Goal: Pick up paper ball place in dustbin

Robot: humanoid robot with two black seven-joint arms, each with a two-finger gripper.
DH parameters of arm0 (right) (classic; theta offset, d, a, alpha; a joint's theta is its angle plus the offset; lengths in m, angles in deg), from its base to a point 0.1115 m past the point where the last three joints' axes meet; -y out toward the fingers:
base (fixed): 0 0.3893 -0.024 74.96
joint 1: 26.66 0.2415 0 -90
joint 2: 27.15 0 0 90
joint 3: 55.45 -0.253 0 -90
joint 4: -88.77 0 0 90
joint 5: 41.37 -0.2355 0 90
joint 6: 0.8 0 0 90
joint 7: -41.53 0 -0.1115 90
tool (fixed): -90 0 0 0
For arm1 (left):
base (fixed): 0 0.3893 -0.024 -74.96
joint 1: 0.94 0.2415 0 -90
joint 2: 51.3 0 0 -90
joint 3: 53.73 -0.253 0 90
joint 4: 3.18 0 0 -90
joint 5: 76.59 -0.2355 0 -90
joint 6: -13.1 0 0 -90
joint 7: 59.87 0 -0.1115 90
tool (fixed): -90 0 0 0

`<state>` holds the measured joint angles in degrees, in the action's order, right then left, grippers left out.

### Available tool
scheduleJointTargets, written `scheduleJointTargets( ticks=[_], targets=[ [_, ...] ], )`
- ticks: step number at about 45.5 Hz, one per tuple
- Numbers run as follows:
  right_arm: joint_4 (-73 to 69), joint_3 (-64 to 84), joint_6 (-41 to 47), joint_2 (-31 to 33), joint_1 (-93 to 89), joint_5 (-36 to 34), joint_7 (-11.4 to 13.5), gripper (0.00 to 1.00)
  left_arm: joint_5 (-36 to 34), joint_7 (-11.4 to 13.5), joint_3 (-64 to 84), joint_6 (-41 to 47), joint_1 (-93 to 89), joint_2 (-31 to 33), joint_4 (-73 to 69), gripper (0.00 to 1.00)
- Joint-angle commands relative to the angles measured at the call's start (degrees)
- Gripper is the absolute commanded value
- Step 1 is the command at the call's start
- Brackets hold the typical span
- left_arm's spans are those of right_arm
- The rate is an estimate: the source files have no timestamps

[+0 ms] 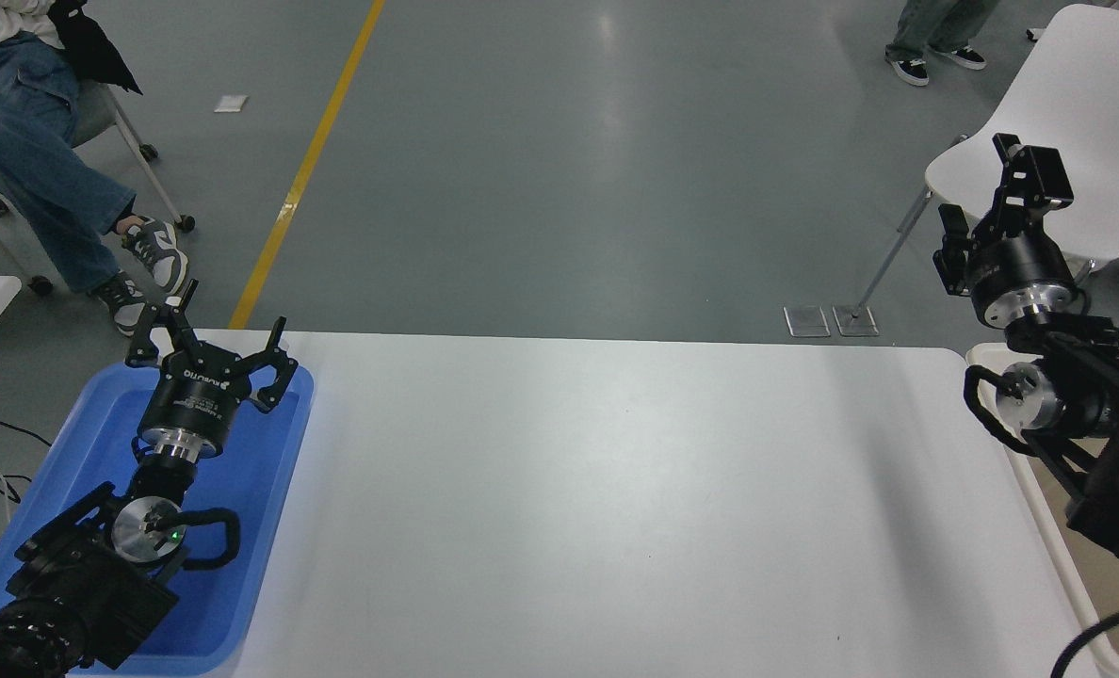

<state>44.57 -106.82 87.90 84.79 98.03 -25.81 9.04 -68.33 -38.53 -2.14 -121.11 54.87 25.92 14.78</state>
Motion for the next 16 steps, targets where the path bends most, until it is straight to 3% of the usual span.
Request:
scheduleJointTargets(
  ticks=[1, 16],
  targets=[
    [-1.3, -6.9, 4.6, -7.2, -9.0, 1.0, -3.6, 1.00, 0.0, 0.0, 0.0, 0.0, 0.0, 0.0, 0.0, 1.00],
    [-1.3, -9.5, 6.4, -10.8, -12.3, 2.0, -4.7, 1.00, 0.0, 0.0, 0.0, 0.0, 0.0, 0.0, 0.0, 1.00]
  ],
)
